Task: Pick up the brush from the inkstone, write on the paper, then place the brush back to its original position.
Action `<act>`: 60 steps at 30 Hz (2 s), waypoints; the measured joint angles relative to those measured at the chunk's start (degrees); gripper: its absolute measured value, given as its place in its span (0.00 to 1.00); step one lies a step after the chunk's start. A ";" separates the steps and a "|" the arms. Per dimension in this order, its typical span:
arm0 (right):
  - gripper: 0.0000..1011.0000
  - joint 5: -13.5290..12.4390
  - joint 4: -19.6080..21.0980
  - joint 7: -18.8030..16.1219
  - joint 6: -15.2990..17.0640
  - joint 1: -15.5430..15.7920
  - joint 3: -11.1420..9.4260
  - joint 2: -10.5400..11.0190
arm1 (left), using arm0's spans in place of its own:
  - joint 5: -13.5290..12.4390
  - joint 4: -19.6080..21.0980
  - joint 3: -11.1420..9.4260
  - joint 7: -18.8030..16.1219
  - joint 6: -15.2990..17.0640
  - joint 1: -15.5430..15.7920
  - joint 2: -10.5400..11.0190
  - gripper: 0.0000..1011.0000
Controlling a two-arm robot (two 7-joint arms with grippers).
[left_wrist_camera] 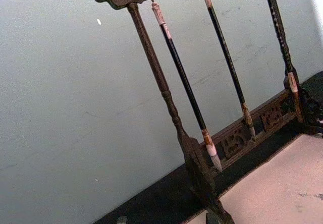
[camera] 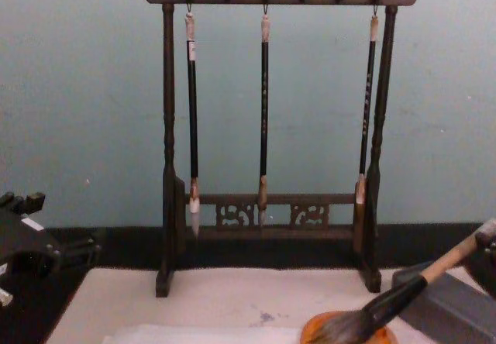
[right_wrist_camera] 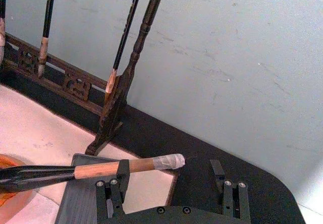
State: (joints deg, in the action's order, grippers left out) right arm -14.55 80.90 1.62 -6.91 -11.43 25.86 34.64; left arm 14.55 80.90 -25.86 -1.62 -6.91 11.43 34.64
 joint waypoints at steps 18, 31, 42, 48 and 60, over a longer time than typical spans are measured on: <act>0.99 0.00 0.00 0.00 0.00 0.00 0.00 0.00 | 0.00 0.00 0.00 0.00 0.00 0.00 0.00 1.00; 0.99 0.00 0.00 0.00 0.00 0.00 0.00 0.00 | 0.00 0.00 0.00 0.00 0.00 0.00 0.00 1.00; 0.99 0.00 0.00 0.00 0.00 0.00 0.00 0.00 | 0.00 0.00 0.00 0.00 0.00 0.00 0.00 1.00; 0.99 0.00 0.00 0.01 0.00 0.00 0.00 0.00 | 0.00 0.00 0.00 0.00 0.00 0.00 0.00 1.00; 0.99 0.00 0.00 0.00 0.00 0.00 0.00 0.00 | 0.00 0.00 0.00 0.00 0.00 0.00 0.00 1.00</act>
State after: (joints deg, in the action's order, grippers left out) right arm -14.55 80.90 1.62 -6.91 -11.43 25.86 34.64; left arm 14.55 80.90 -25.86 -1.62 -6.91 11.43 34.64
